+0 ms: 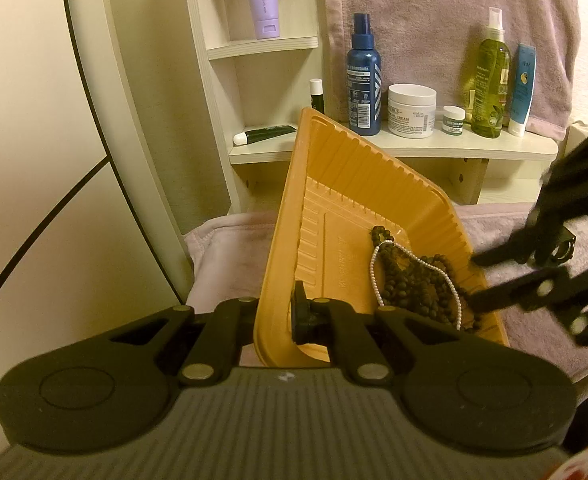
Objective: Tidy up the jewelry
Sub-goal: 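Return the right gripper to the black watch on the bed, then pinch a small clear pendant beside the black watch with the right gripper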
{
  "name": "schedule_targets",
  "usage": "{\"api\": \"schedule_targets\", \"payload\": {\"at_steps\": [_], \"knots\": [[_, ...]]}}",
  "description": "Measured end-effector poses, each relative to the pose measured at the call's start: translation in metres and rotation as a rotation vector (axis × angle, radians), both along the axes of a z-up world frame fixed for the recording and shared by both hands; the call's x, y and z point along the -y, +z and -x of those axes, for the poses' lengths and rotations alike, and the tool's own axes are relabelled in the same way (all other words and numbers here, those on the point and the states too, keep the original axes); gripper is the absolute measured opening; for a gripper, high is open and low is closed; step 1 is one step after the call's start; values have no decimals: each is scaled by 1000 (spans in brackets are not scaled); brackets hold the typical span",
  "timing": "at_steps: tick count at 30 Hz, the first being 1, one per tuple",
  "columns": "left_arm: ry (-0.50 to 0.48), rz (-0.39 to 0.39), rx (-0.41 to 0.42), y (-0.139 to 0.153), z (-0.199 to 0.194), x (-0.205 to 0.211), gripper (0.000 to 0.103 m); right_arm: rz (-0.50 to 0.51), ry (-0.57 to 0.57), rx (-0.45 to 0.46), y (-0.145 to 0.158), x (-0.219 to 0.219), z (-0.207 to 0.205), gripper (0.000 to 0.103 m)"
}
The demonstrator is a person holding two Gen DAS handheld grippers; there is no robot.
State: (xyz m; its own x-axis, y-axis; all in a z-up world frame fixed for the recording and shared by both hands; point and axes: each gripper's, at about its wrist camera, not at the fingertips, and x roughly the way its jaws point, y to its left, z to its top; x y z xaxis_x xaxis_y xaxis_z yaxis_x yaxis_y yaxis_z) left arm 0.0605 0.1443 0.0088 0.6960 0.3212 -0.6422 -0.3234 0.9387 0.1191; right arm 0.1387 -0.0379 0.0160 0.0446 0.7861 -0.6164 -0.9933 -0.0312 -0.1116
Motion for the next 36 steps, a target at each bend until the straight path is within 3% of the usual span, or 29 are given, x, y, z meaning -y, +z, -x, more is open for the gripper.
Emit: {"api": "schedule_targets", "payload": {"at_steps": [3, 8, 17, 23, 36], "knots": [[1, 2, 1, -1, 0, 0, 5, -86, -114, -32, 9, 24, -15, 32], [1, 0, 4, -1, 0, 0, 5, -174, -401, -99, 8, 81, -47, 35], [1, -4, 5, 1, 1, 1, 5, -190, -790, -190, -30, 161, -76, 35], [0, -5, 3, 2, 1, 2, 5, -164, -847, -248, -57, 168, -71, 35], [-1, -5, 2, 1, 1, 2, 5, -110, -878, -354, -108, 127, -78, 34]]}}
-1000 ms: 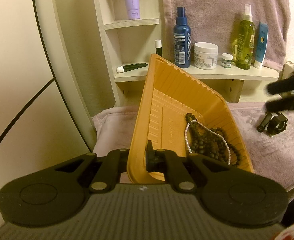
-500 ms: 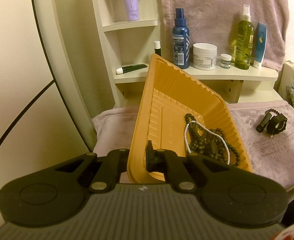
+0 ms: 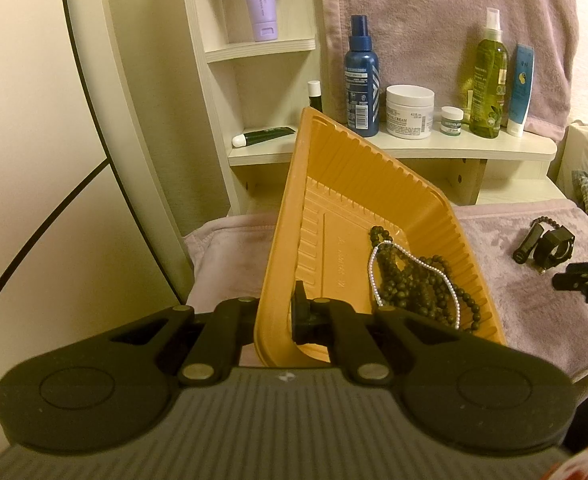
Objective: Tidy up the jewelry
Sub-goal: 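Pinch a small clear pendant beside the black watch with the right gripper, then carry the pendant over the orange tray and open the right gripper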
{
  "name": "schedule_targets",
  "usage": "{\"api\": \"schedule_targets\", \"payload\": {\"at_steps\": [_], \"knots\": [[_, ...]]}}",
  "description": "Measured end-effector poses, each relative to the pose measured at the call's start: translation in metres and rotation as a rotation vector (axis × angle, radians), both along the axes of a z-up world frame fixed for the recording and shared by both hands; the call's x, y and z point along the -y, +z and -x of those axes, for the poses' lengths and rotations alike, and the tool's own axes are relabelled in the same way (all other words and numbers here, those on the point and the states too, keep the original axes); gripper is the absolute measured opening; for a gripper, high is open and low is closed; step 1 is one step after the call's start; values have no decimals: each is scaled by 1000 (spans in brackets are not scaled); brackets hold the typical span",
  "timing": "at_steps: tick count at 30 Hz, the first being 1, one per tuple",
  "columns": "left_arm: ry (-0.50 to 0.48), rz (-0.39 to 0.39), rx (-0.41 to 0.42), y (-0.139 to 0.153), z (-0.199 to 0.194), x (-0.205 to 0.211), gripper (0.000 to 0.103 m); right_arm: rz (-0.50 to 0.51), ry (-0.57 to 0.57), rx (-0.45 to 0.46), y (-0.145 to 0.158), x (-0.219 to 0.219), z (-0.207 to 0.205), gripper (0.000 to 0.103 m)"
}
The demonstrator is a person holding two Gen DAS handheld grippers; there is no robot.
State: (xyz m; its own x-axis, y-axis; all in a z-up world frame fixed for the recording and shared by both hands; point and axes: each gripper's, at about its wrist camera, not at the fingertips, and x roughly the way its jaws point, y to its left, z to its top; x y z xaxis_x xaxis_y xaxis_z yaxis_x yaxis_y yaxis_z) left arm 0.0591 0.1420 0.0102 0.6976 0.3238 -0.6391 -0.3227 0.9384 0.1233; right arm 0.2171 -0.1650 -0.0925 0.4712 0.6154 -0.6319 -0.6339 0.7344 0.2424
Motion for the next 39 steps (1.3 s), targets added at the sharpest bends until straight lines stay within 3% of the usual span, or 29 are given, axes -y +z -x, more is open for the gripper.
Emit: {"api": "schedule_targets", "payload": {"at_steps": [5, 17, 22, 26, 39], "knots": [[-1, -2, -1, 0, 0, 0, 5, 13, -24, -21, -14, -10, -5, 34], [-3, -3, -3, -1, 0, 0, 5, 34, -49, 36, -18, -28, -17, 33], [-4, -2, -3, -1, 0, 0, 5, 69, -61, 60, -18, -33, -15, 24], [-4, -3, -4, -1, 0, 0, 5, 86, -48, 79, -17, -35, -10, 8], [-3, -2, -4, -1, 0, 0, 5, 117, 6, 98, -7, -14, 18, 7]]}}
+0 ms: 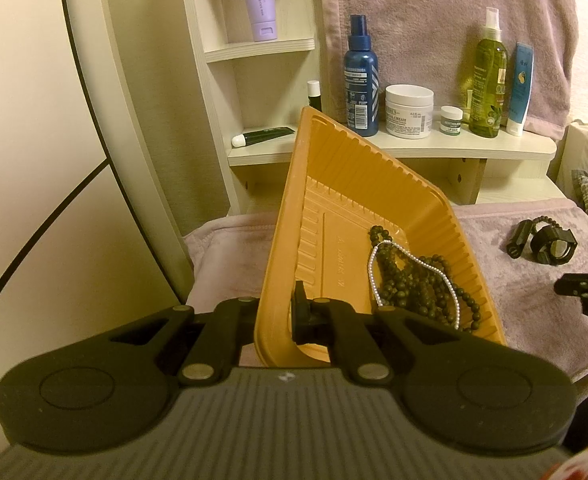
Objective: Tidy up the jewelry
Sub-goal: 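Carry the pendant over the orange tray and open the right gripper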
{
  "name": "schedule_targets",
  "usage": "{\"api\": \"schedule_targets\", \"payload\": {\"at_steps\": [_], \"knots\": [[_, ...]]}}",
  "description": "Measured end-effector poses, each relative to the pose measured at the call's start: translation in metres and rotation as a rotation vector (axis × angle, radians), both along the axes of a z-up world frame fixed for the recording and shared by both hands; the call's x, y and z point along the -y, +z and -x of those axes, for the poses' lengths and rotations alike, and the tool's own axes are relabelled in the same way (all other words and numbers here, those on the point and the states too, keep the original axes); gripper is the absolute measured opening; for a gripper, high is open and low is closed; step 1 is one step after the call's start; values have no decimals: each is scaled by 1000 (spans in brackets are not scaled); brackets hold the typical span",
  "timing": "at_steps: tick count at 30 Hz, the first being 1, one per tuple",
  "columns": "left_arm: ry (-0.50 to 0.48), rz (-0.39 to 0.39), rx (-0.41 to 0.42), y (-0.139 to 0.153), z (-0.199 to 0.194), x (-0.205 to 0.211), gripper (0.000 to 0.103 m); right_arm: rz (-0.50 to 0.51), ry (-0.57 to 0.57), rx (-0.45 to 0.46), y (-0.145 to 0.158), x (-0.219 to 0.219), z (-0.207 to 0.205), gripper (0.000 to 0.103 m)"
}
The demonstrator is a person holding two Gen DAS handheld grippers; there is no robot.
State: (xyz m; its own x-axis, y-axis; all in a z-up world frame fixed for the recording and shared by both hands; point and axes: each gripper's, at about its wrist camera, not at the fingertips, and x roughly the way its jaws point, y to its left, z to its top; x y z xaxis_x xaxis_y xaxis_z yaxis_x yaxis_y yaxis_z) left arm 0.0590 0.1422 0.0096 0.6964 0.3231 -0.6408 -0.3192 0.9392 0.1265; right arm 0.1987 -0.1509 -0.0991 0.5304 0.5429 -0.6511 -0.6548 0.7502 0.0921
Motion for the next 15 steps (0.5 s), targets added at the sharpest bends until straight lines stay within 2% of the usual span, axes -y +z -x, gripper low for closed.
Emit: {"api": "schedule_targets", "payload": {"at_steps": [3, 5, 11, 15], "knots": [[-2, 0, -1, 0, 0, 0, 5, -31, 60, -6, 11, 6, 6, 7], [-3, -2, -1, 1, -1, 1, 5, -59, 145, 3, 23, 5, 11, 7], [-3, -2, -1, 1, -1, 1, 5, -117, 478, 39, 58, -12, 29, 7], [-3, -1, 1, 1, -1, 2, 5, -102, 657, 78, 71, -31, 42, 7]]}}
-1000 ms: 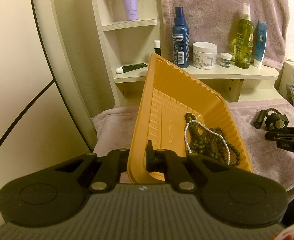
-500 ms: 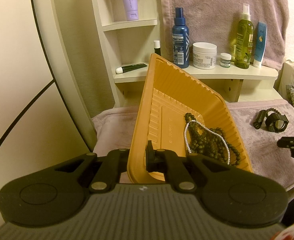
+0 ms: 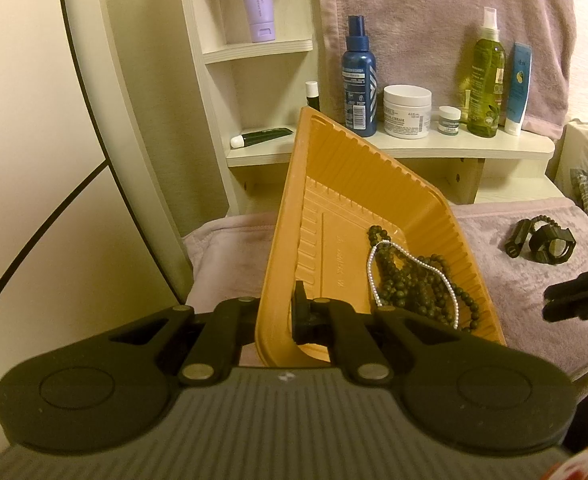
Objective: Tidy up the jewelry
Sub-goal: 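Carry the pendant over the orange tray and open the right gripper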
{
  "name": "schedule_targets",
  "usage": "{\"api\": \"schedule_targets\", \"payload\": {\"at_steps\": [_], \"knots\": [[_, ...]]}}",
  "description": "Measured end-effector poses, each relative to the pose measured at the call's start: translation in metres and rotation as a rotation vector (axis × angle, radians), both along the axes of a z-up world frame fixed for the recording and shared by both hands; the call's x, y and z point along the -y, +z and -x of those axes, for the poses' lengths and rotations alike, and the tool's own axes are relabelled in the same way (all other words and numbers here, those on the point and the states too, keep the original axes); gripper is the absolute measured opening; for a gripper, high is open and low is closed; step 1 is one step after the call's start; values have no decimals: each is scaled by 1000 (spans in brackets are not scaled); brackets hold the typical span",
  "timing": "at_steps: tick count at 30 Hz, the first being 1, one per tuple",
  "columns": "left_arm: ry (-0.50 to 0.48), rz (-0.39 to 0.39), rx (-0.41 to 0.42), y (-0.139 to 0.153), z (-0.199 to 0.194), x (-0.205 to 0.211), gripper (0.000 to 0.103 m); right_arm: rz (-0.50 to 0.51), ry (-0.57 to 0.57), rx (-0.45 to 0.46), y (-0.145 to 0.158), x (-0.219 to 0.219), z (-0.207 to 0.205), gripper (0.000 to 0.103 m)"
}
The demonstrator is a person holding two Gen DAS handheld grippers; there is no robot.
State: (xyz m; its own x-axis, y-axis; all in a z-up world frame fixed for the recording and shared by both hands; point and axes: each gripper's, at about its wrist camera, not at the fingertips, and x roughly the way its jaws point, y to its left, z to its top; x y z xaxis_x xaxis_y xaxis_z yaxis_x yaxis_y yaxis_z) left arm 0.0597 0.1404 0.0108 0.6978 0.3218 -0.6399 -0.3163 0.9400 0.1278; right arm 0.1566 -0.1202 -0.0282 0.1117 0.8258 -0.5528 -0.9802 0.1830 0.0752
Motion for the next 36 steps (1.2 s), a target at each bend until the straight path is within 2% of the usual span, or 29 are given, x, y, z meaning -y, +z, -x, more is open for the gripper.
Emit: {"api": "schedule_targets", "payload": {"at_steps": [7, 17, 29, 36], "knots": [[-1, 4, 0, 0, 0, -1, 5, -3, 116, 55, 12, -22, 7, 7], [-2, 5, -2, 0, 1, -2, 5, 10, 200, 106, 26, -43, 1, 7], [1, 10, -2, -1, 0, -5, 5, 49, 277, 88, 22, -65, -3, 7], [2, 12, -2, -2, 0, -5, 5, 30, 294, 77, 18, -73, 3, 8]]}}
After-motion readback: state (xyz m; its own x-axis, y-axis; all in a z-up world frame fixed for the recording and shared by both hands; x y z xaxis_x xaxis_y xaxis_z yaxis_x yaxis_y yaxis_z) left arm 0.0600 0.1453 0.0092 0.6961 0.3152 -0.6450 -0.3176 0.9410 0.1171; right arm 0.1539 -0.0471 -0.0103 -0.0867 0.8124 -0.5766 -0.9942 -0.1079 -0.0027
